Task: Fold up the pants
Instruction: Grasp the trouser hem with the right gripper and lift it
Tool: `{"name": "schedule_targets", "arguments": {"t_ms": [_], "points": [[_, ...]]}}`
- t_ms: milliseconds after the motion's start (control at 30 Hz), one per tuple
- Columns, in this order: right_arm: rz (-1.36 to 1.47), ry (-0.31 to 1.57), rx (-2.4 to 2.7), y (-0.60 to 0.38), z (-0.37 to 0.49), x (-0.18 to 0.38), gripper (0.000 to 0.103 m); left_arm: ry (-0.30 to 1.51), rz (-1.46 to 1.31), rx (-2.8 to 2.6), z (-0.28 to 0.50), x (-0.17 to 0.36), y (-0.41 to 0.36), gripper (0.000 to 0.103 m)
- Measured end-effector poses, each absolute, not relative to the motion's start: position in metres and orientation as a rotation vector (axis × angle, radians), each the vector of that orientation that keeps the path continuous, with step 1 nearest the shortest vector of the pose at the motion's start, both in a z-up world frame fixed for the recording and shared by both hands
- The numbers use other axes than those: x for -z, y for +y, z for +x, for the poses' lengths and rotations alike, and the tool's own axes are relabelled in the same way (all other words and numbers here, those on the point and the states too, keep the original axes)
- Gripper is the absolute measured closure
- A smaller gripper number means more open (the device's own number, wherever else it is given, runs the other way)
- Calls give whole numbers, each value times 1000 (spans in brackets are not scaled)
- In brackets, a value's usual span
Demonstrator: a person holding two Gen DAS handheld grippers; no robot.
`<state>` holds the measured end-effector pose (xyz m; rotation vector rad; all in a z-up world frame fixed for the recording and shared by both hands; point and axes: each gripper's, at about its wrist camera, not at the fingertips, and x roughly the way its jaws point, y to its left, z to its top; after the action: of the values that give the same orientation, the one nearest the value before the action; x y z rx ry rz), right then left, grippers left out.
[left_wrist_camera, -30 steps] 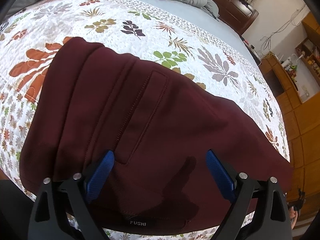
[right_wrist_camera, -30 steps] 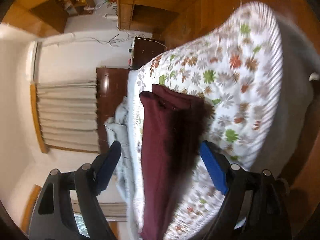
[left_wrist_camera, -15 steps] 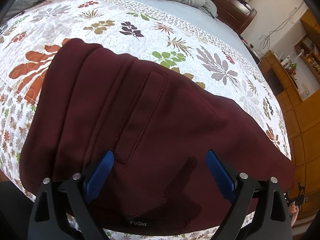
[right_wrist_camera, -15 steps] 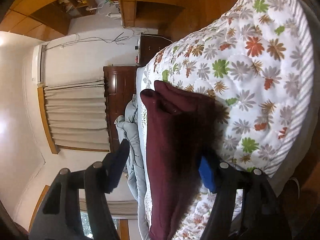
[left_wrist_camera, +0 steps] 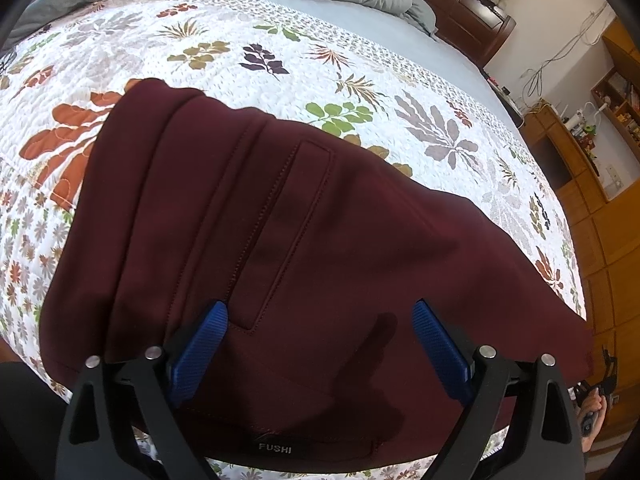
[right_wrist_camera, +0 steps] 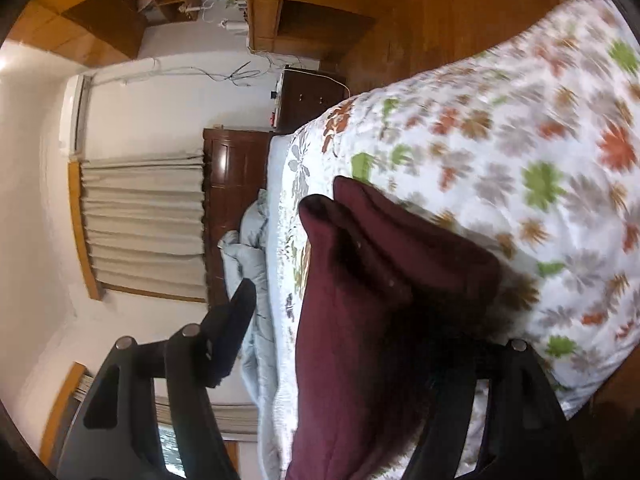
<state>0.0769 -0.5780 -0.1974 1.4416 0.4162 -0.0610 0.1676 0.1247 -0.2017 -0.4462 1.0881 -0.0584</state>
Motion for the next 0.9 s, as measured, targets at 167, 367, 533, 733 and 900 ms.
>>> {"name": "schedule_targets", "arguments": {"t_ms": [167,367,533,733,900], "points": [[1436,484,85,-573,78,212,87,1081,-487,83,165,200,132,9],[1350,511,127,-565,77,194,87,1066,-513,100,160,191,134,9],[1203,550,186,-549,86,159,87,1013,-472,123,151,174,135,9],[998,571,245,-515,101,109,87,971,-410,139,140,165,137,9],[856,572,256,-484,114,73,87,974,-441,135,133,171,151,9]]}}
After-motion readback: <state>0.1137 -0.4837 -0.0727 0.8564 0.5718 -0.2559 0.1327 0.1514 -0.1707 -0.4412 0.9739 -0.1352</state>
